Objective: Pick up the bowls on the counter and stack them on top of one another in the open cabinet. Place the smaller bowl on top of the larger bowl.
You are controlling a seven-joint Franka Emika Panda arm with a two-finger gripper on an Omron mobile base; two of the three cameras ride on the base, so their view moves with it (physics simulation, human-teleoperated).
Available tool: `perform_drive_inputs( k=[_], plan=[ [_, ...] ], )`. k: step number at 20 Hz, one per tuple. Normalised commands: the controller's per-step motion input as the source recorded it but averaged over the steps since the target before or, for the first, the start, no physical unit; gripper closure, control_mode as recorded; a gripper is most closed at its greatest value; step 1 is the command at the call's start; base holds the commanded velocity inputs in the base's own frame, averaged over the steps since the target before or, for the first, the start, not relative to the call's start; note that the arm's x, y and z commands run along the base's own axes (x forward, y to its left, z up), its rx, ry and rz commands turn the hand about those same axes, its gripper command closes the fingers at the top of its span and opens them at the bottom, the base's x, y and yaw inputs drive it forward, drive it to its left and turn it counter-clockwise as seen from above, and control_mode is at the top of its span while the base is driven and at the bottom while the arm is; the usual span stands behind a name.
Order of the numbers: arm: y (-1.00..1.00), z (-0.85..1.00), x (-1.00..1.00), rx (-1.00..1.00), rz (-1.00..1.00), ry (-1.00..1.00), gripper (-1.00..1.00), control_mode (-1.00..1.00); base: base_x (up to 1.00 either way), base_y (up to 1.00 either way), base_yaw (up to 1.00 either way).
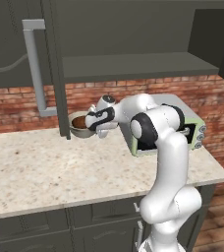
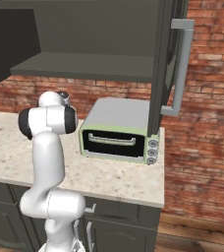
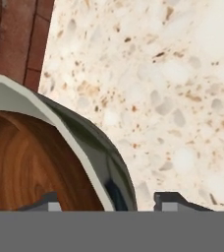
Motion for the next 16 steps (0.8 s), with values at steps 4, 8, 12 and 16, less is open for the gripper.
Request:
perform_drive_inputs(
  k=[4,8,12,16],
  plan=[
    [0.00,0.00,0.00,0.00,0.00,0.00,1.00,-1.00,0.00,0.00,0.00],
    [0.00,0.13,0.00,0.02,0.00,0.00,1.00,-1.00,0.00,0.00,0.00],
    [-0.01,0.37,-0.04,0.01,0.00,0.00,1.00,-1.00,0.00,0.00,0.00],
    [-0.13,0.61,-0.43,0.03,0.00,0.00,1.00,-1.00,0.00,0.00,0.00]
  ],
)
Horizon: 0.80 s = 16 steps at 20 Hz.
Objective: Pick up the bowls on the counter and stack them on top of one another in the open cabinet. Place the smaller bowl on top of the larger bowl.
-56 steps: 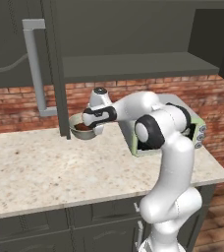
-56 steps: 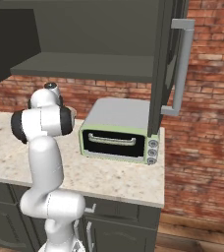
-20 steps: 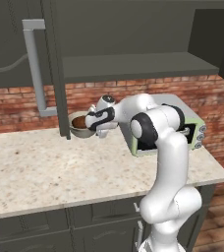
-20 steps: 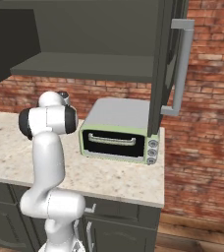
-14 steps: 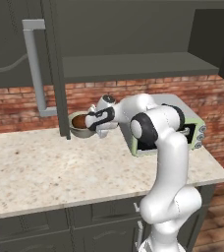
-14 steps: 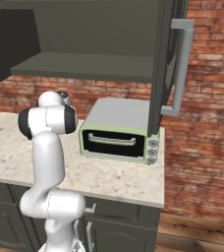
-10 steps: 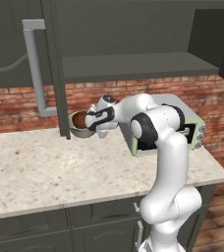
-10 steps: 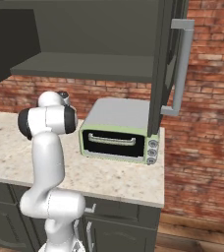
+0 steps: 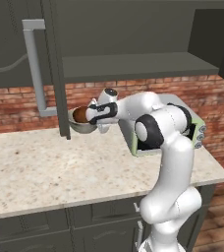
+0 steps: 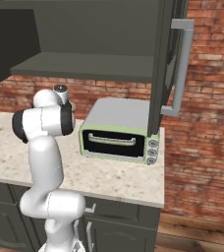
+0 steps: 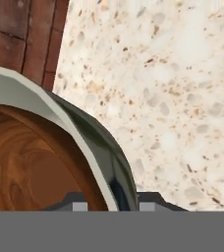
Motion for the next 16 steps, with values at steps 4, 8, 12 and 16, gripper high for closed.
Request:
perform_drive_inputs(
  k=[4,8,12,16],
  plan=[
    [-0.22,0.59,-0.85,0.02,0.00,0.00,1.00,-1.00,0.00,0.00,0.00],
    [-0.30,0.56,-1.00,0.03,-0.01,0.01,1.00,-1.00,0.00,0.00,0.00],
    [-0.42,0.57,-1.00,0.03,-0.03,0.00,1.00,-1.00,0.00,0.00,0.00],
    [-0.46,0.66,-1.00,0.03,-0.04,0.00,1.00,-1.00,0.00,0.00,0.00]
  ],
)
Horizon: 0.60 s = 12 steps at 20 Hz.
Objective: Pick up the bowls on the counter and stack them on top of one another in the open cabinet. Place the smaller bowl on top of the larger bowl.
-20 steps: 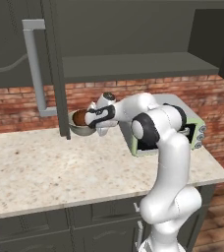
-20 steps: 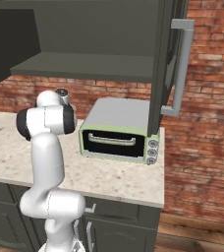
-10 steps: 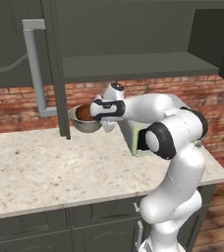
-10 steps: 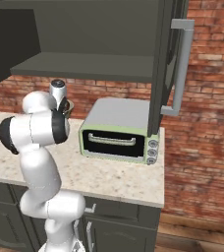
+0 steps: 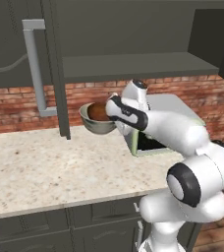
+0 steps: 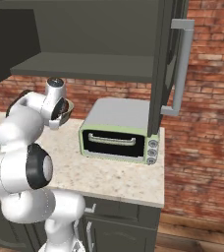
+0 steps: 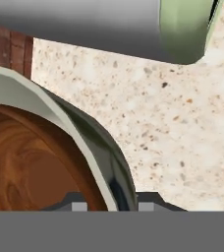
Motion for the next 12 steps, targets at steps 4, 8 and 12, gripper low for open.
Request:
perform_drive_inputs(
  k=[4,8,12],
  plan=[
    [-0.38,0.83,-0.97,0.02,-0.06,0.00,1.00,-1.00,0.00,0.00,0.00],
    [-0.20,1.00,-0.73,0.01,-0.13,0.00,1.00,-1.00,0.00,0.00,0.00],
    [-0.09,0.99,-0.52,0.00,-0.16,0.00,1.00,-1.00,0.00,0.00,0.00]
  ],
)
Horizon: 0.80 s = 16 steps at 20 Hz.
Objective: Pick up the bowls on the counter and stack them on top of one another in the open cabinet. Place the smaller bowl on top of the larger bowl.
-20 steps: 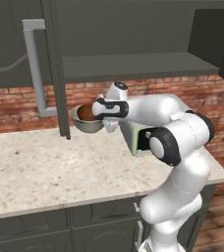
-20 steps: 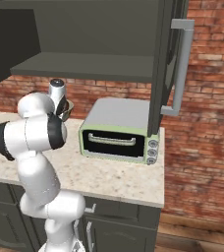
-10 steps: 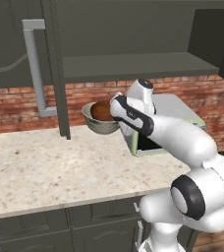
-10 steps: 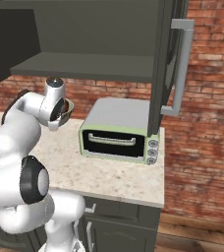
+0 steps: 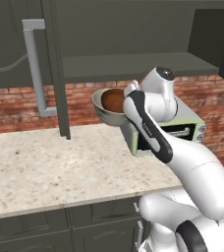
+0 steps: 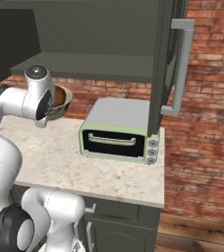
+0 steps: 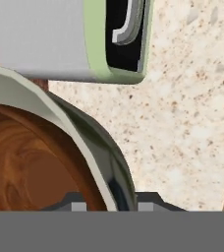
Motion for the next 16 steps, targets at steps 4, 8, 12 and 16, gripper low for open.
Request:
perform_drive_inputs(
  k=[4,8,12,16],
  plan=[
    [-0.10,0.85,-0.27,0.00,-0.13,0.00,1.00,-1.00,0.00,0.00,0.00],
    [-0.15,0.81,-0.02,0.00,-0.12,0.00,1.00,-1.00,0.00,0.00,0.00],
    [-0.19,0.81,0.02,0.00,-0.09,0.00,1.00,-1.00,0.00,0.00,0.00],
    [-0.23,0.73,0.17,0.00,-0.02,-0.02,1.00,-1.00,0.00,0.00,0.00]
  ],
)
